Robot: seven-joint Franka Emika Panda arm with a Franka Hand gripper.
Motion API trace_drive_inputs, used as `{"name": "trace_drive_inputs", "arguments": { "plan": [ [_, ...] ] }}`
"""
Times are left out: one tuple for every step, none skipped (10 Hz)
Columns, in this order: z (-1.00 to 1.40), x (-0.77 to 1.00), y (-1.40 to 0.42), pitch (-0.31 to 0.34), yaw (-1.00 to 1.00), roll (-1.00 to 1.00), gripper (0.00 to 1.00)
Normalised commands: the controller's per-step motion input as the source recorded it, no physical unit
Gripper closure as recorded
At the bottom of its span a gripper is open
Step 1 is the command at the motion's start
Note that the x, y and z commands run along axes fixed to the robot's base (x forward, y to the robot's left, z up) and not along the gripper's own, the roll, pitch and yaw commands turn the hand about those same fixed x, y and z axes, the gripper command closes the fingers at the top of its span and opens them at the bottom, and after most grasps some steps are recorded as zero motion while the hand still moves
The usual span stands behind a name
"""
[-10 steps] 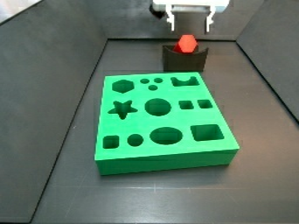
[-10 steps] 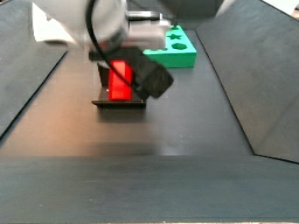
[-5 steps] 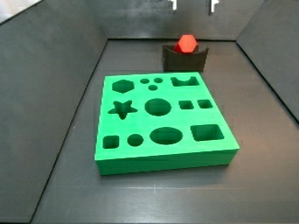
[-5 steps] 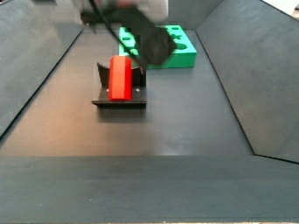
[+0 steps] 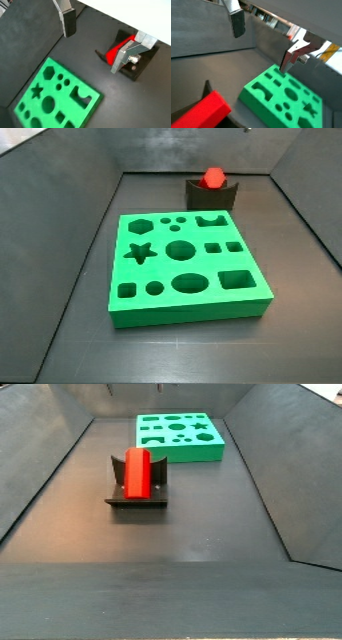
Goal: Pick up the hexagon object. Move up. Place the hexagon object on the fixture. Regrasp the hexagon object. Move to above the board. Insert the hexagon object.
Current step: Regrasp the hexagon object.
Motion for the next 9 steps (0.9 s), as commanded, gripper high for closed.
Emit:
{"name": "trace_drive_inputs", "arguments": {
  "plan": [
    [0.04,-0.03,-0.04,0.015,0.02,1.00,0.00],
    [0.01,-0.03,-0.04,0.010,0.02,1.00,0.00],
    [0.01,-0.04,-0.03,0.004,0.02,1.00,0.00],
    [0.02,-0.05,-0.03,-0.002,0.02,1.00,0.00],
    [0.01,-0.05,-0.03,-0.008,0.03,1.00,0.00],
    [0.00,-0.05,-0.03,-0.016,0.03,1.00,0.00],
    [0.00,-0.05,-0.02,-0.022,0.03,1.00,0.00],
    [0.00,-0.04,-0.02,-0.029,0.03,1.00,0.00],
    [0.00,-0.03,-0.02,-0.036,0.03,1.00,0.00]
  ]
}}
